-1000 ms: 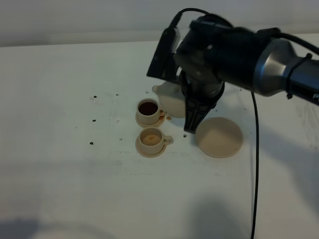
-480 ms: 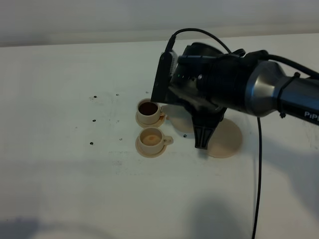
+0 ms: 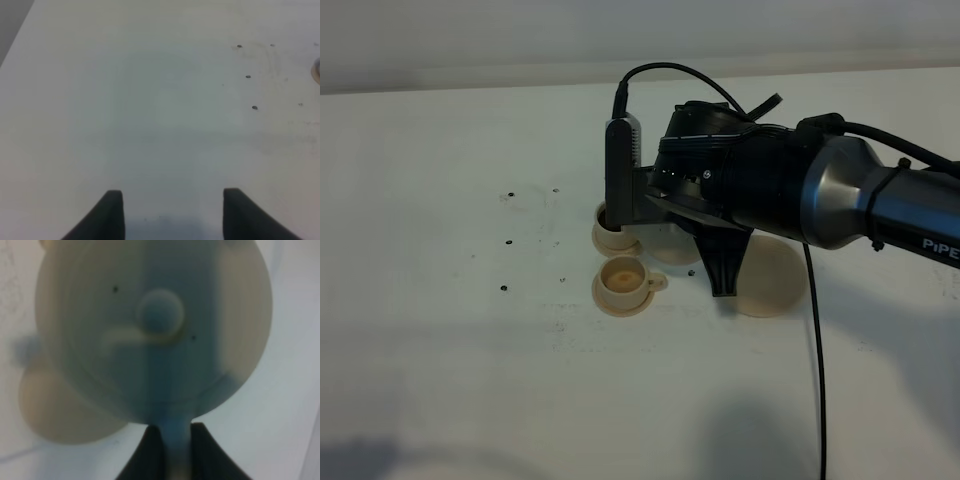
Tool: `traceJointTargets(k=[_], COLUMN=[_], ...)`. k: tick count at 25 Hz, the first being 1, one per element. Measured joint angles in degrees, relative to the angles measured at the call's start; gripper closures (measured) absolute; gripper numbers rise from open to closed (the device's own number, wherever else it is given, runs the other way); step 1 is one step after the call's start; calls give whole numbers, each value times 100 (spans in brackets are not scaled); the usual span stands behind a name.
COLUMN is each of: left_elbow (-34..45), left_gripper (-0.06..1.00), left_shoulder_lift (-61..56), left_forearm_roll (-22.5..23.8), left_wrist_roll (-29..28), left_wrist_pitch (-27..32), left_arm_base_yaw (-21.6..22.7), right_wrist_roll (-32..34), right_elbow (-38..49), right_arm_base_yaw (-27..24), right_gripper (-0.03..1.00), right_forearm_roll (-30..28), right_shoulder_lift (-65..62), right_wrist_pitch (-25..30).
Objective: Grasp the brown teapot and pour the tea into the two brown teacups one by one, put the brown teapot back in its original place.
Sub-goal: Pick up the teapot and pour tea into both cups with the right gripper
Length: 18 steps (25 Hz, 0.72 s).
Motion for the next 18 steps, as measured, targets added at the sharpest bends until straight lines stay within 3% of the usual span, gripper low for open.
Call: traceJointTargets(k=[5, 11, 18], left_elbow=[0, 0, 0], left_gripper=[49, 49, 49], left_shoulder_lift=[0, 0, 0], left_forearm_roll=[0, 0, 0], left_wrist_roll=[0, 0, 6], left_wrist_pitch=[0, 0, 0], left_arm_base_yaw=[0, 0, 0], right_wrist_roll=[-447, -652, -1008], right_elbow=[0, 0, 0], right_arm_base_yaw=[14, 205, 288], right_gripper=[85, 85, 85], right_forearm_roll=[-130, -873, -1229], right_shoulder_lift=[198, 310, 429], right_wrist_pitch=[-23, -114, -183])
